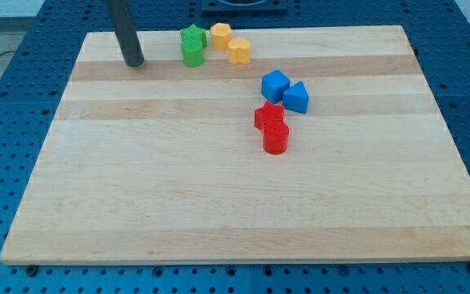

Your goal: Push the group of green blocks into the left side of the group of yellow blocks

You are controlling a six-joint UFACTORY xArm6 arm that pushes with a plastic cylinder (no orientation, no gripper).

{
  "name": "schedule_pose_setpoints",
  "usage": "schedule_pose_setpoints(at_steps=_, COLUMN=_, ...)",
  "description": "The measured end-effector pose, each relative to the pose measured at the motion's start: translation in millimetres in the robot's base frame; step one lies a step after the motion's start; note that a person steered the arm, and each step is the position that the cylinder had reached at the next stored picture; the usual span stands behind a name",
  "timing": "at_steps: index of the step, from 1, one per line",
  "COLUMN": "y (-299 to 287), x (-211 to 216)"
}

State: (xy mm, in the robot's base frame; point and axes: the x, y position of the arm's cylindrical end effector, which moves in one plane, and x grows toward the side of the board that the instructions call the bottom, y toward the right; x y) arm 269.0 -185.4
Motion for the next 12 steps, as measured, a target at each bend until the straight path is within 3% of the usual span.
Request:
schedule_pose_setpoints(at_steps=4, y=113, x=-6)
schedule_pose_setpoints(at_steps=5, y=95, x=-6)
schedule_pose_setpoints(at_steps=7, y=-20, x=-17)
schedule_pose_setpoints(at_steps=8, y=-17, x=-44)
schedule_pose_setpoints(at_steps=12, y=116, x=-64)
